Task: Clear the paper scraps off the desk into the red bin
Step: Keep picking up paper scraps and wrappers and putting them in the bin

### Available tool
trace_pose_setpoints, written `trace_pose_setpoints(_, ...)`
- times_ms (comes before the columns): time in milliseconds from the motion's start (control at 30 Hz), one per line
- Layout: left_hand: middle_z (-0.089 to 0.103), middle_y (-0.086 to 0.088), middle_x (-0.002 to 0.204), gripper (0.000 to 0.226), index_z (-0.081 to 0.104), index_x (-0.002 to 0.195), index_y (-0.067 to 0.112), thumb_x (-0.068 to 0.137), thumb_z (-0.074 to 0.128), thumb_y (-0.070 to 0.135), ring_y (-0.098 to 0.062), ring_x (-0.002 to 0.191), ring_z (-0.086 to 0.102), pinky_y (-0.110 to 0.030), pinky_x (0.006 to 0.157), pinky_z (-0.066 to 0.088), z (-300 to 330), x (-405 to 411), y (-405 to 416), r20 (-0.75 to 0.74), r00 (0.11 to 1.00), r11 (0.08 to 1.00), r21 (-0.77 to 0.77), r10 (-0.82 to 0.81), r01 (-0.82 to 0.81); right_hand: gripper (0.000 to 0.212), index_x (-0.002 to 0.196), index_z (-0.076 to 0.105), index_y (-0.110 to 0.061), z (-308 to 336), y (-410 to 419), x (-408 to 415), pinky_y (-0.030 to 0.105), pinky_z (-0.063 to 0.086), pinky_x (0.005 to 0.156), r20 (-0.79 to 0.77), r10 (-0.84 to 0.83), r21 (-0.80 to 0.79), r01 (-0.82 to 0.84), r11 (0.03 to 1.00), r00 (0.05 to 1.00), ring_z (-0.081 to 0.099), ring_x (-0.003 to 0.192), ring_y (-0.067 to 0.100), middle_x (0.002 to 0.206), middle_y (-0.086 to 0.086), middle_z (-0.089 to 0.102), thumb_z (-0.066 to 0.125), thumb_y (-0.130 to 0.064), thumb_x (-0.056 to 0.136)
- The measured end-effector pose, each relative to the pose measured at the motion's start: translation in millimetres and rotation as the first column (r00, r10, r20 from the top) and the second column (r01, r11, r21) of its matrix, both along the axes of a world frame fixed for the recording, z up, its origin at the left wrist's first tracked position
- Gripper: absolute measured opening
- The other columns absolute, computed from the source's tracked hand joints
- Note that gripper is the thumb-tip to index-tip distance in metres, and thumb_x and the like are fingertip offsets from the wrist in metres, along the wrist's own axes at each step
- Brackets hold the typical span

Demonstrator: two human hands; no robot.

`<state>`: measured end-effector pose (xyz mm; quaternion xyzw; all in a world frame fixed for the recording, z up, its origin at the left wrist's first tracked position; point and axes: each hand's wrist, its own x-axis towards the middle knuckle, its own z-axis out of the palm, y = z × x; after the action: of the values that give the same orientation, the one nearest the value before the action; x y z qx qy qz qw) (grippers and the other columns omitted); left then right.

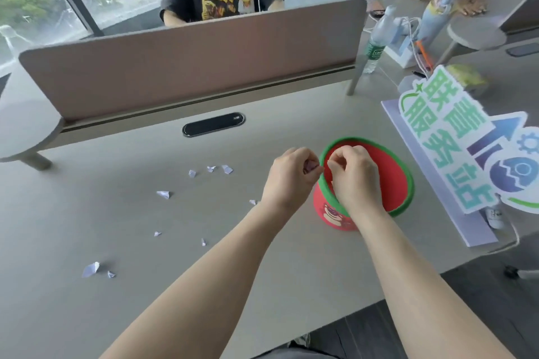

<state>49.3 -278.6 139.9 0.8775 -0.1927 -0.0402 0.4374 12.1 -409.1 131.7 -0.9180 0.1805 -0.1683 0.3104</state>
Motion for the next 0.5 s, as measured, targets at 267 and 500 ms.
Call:
trace_pose_setpoints(267,0.056,-0.002,0.081,0.004,0.06,0.08,0.013,0.078,0.064,0.013,-0.023,0.076,0.053,-0.031,0.065,0.043,-7.8,-3.8,-60.0,-0.037,0.993,0.985,0.121,-0.115,0.119,0.002,0.085,0.064,-0.012,-5.4,-45.2,-19.3,0.025,0.034,0.07,-0.169,-0.067,0.0,0.068,0.998,0.983,0.053,0.08,0.021,0.092,0.004,0.055,0.062,-0.011,0.083)
trace_pose_setpoints(500,0.055,-0.003,0.103,0.024,0.059,0.106,0.019,0.083,0.064,0.024,-0.027,0.09,0.058,-0.038,0.075,0.051,-16.0,-5.1,-78.0,-0.035,0.985,0.959,0.225,-0.167,0.17,0.017,0.1,0.066,-0.02,-14.6,-61.4,-23.0,0.033,0.044,0.078,-0.231,-0.102,0.007,0.106,0.994,0.968,0.058,0.096,0.026,0.103,0.005,0.061,0.053,-0.018,0.088)
